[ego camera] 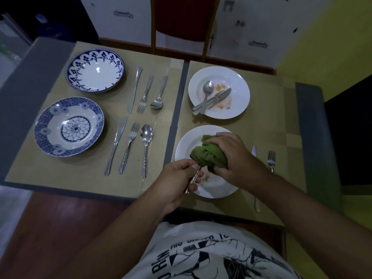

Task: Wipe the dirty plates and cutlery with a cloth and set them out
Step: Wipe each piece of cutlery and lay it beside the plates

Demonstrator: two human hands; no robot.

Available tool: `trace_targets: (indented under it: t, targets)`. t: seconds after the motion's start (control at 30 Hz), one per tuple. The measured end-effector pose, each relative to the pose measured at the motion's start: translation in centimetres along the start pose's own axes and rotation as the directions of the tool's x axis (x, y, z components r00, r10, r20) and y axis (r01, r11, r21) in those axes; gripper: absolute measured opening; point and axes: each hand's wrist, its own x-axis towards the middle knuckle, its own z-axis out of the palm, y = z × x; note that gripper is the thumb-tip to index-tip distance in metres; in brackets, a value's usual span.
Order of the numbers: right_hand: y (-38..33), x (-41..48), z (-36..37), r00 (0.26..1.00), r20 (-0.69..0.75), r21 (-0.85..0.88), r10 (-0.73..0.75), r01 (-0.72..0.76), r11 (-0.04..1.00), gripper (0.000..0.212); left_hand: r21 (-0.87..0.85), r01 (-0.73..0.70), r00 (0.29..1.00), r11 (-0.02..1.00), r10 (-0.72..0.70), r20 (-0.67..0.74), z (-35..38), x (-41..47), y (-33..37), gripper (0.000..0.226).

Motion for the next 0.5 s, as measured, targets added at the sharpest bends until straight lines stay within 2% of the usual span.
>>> trace_targets:
  t: [0.17,0.27,0.33,0.4,0.5]
  targets:
    - [0.3,0.3,-0.2,0.995,-0.103,-0.056,0.006,-0.011,0.998,0.060,0.013,0.000,1.000,1.000,0.001,-0.017,-0.6,0.2,0.4,0.020]
    - [0.0,-0.3,0.4,0.996,-0.035,-0.090,-0.087,0.084,0.992,0.057,-0.029,0.020,1.000,0.999,-0.020,-0.008,-0.6,0.1,0.3,0.018]
    - [0.4,-0.5,0.3,0.996,-0.041,-0.086,-0.085,0.081,0.993,0.057,-0.027,0.036,0.999,0.999,-0.036,0.013,-0.7,0.0,0.1,0.019]
    - [1.0,-0.4,-0.3,0.994,-0.108,-0.054,0.005,-0.011,0.998,0.058,0.004,0.068,0.997,0.998,-0.068,0.028,-0.8,-0.1,-0.1,0.019]
    - [1.6,-0.6,-1.5,0.953,-0.230,0.063,0.198,-0.189,0.980,0.059,0.097,0.105,0.994,0.990,-0.104,-0.015,-1.1,0.0,-0.6,0.017]
